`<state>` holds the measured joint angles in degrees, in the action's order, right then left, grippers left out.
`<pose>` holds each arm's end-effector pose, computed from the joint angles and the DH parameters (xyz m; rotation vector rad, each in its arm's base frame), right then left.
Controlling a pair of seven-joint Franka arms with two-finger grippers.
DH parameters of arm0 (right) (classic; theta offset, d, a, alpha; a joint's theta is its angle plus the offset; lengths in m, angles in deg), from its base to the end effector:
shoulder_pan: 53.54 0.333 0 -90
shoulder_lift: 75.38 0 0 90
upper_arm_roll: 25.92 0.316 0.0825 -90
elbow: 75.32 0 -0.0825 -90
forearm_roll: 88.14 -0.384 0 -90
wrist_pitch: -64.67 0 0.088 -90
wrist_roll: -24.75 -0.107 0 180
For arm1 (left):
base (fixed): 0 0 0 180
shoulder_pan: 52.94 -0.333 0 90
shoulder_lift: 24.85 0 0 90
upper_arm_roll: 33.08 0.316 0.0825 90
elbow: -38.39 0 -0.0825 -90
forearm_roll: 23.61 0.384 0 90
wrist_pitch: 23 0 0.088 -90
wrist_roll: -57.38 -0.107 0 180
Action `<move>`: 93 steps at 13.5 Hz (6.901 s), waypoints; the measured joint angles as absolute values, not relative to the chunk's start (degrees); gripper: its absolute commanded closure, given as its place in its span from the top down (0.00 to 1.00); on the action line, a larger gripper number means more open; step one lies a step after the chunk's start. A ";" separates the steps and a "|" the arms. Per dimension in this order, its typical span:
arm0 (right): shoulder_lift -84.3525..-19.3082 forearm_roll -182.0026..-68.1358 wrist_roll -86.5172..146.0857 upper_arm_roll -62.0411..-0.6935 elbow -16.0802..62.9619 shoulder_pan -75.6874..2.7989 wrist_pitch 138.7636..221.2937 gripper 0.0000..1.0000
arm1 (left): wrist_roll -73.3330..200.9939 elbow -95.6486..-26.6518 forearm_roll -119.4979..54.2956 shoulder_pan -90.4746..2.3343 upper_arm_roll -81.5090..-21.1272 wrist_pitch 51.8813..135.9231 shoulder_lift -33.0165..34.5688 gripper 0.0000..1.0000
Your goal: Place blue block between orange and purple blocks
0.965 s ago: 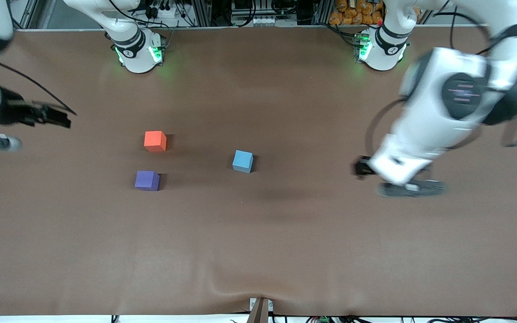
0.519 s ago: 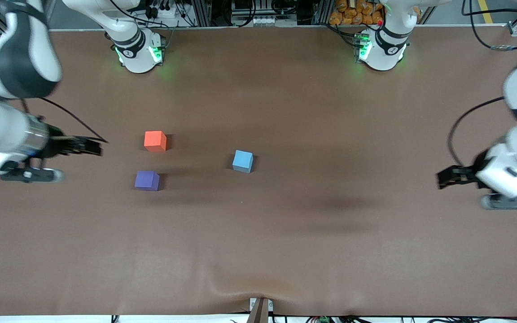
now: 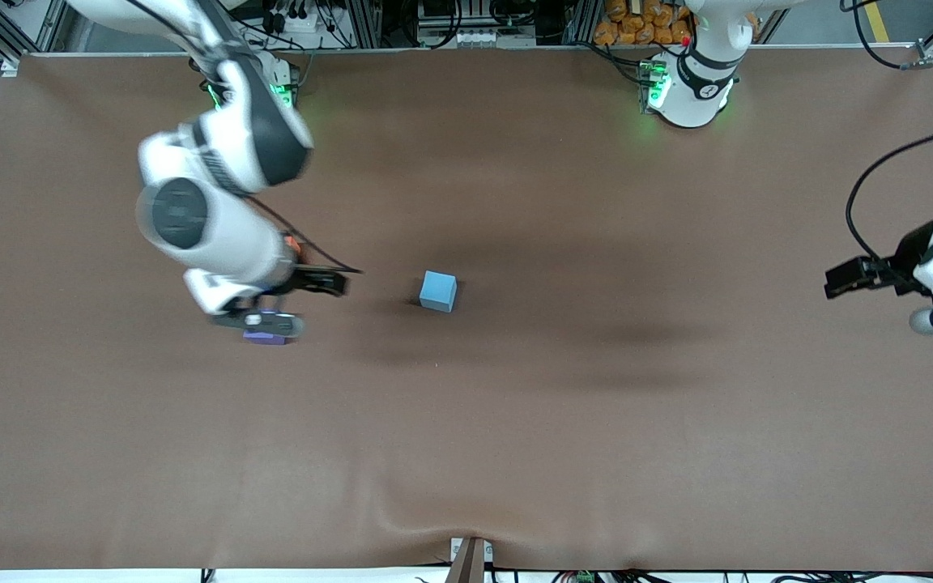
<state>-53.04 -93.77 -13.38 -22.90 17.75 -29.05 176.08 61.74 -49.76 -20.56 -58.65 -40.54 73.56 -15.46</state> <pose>0.5833 0.3070 0.3915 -3.0612 0.3500 0.1823 0.6104 -0.0078 0.5550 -3.1084 -0.0631 0.0217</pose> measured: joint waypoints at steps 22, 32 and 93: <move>-36.63 -93.48 -24.56 -23.41 19.77 -14.17 195.08 0.42 | 63.10 -54.47 -20.83 -58.94 -41.65 70.75 -25.54 1.00; -42.29 -88.83 -19.81 -24.74 14.00 -20.44 178.13 0.00 | 63.10 -54.59 -20.83 -58.94 -41.70 71.28 -25.54 1.00; -58.50 -93.10 10.63 -24.75 5.63 -49.70 154.49 1.00 | 63.10 -54.40 -23.50 -58.93 -44.40 69.23 -28.01 1.00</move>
<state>-58.50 -93.10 10.63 -24.75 5.63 -49.70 154.49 63.10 -54.40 -23.50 -58.93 -44.40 69.23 -28.01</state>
